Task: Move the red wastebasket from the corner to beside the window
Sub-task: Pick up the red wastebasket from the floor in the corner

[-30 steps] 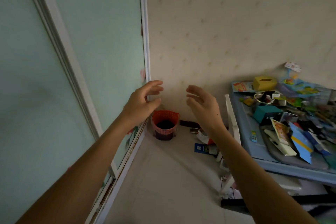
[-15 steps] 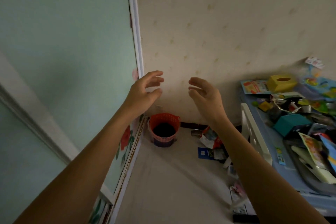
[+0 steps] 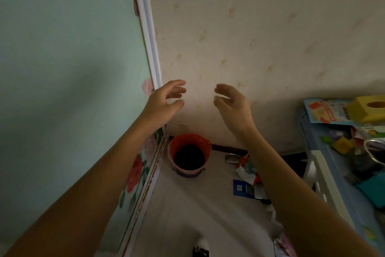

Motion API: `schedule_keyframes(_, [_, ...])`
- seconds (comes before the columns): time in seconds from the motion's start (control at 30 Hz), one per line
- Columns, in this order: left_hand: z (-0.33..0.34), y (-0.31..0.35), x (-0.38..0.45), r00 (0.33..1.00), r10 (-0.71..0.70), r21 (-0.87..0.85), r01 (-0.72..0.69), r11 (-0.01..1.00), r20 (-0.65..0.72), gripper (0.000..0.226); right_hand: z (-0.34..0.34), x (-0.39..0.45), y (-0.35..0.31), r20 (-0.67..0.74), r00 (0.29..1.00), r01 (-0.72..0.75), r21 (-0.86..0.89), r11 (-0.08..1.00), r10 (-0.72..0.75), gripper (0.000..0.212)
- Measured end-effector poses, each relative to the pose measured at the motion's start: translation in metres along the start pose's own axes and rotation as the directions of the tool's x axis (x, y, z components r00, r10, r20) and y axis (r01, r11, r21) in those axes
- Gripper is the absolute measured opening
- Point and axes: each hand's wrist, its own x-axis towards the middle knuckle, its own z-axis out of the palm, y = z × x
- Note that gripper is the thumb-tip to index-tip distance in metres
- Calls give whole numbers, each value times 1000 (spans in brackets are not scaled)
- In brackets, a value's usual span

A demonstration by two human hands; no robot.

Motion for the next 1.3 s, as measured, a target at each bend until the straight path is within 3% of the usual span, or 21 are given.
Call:
schedule_keyframes(0.27, [5,-78,102,991,-135,-41,135,990,10,49,37,109,62,62,989,-129,-40,991,131,47])
schedule_keyframes(0.57, [25,-233,209,938,-335,-74,341,937,87,42,95,212,183,75,938,-322,-179,930,340,49])
schedule_keyframes(0.83, [83,-403,255,798,-580,-16,590,807,163,53,157,266,357,119,799,-538,-295,790,589,50])
schedule_keyframes(1.03, [148,-550,268,698,-695,-2,706,708,172,52,203,286,504,82,734,-604,-376,703,674,44])
schedule_keyframes(1.17, [185,-662,259,698,-707,-35,714,699,115,49,222,289,619,26,678,-663,-408,628,734,52])
schedule_keyframes(1.3, [209,-757,246,772,-635,45,635,771,-7,84,230,288,723,-72,604,-723,-469,507,794,73])
